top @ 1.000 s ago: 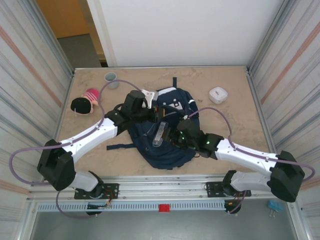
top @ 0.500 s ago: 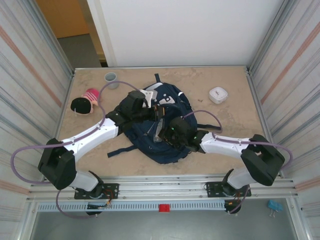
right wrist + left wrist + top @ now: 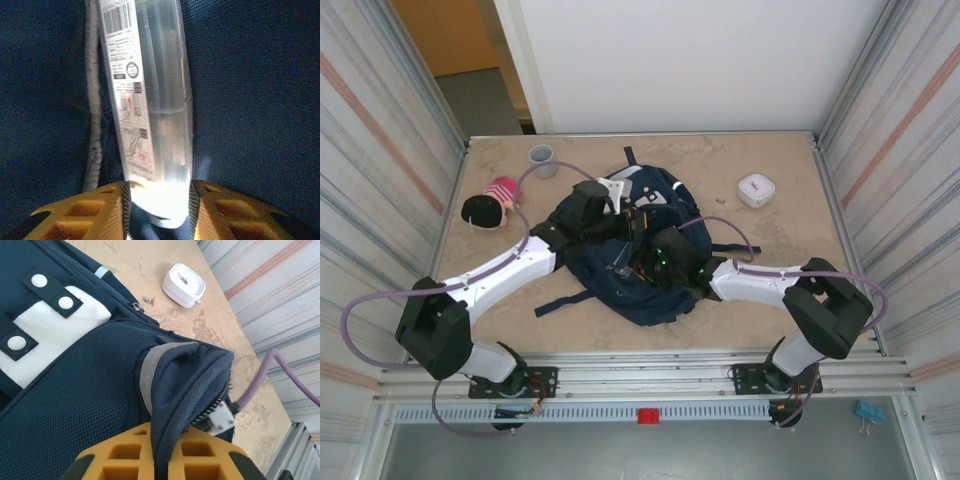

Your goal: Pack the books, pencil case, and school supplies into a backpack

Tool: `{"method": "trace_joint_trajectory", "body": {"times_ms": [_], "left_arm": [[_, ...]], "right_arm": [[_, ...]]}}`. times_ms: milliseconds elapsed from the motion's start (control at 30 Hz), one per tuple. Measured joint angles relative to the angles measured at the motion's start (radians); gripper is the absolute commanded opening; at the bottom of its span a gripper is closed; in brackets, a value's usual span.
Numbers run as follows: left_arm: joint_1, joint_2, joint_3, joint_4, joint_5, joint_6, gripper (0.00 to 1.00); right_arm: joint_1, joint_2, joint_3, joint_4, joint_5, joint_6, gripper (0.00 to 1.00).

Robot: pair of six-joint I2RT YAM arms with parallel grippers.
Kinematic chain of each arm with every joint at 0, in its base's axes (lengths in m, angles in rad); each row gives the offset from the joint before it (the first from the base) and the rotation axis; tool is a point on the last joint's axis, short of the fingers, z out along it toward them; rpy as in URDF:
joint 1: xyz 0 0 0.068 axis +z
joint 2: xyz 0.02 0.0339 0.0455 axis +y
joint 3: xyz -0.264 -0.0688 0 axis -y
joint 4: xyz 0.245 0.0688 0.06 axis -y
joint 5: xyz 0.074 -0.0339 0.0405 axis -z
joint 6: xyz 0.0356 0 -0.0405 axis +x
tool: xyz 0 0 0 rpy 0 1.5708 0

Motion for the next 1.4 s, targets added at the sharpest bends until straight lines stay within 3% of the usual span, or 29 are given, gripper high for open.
{"method": "trace_joint_trajectory", "body": {"times_ms": [300,600,833,933,1133,1233,1400], "left_arm": [[0.017,-0.005,-0.021,0.038,0.005,0.0,0.07],[0.017,-0.006,-0.027,0.043,0.015,-0.001,0.07],[0.028,-0.011,-0.04,0.049,0.009,-0.001,0.07],[0.036,-0.024,-0.053,0.051,-0.002,-0.001,0.07],[0.042,-0.039,-0.057,0.044,-0.015,0.007,0.08],[0.045,-0.039,-0.057,0.034,-0.01,0.012,0.16],[0.05,-0.039,-0.055,0.024,0.013,0.035,0.49]], "right_arm": [[0.0,-0.107,-0.044,-0.008,0.043,0.023,0.32],[0.001,0.042,0.006,0.036,0.041,0.027,0.22],[-0.007,0.15,0.115,0.065,0.012,0.008,0.21],[-0.018,0.155,0.121,0.095,0.01,-0.006,0.24],[-0.024,0.068,0.06,0.104,0.018,-0.072,0.46],[-0.023,-0.034,0.019,0.05,0.024,-0.124,0.49],[-0.025,-0.249,-0.029,-0.08,0.075,-0.238,0.53]]}}
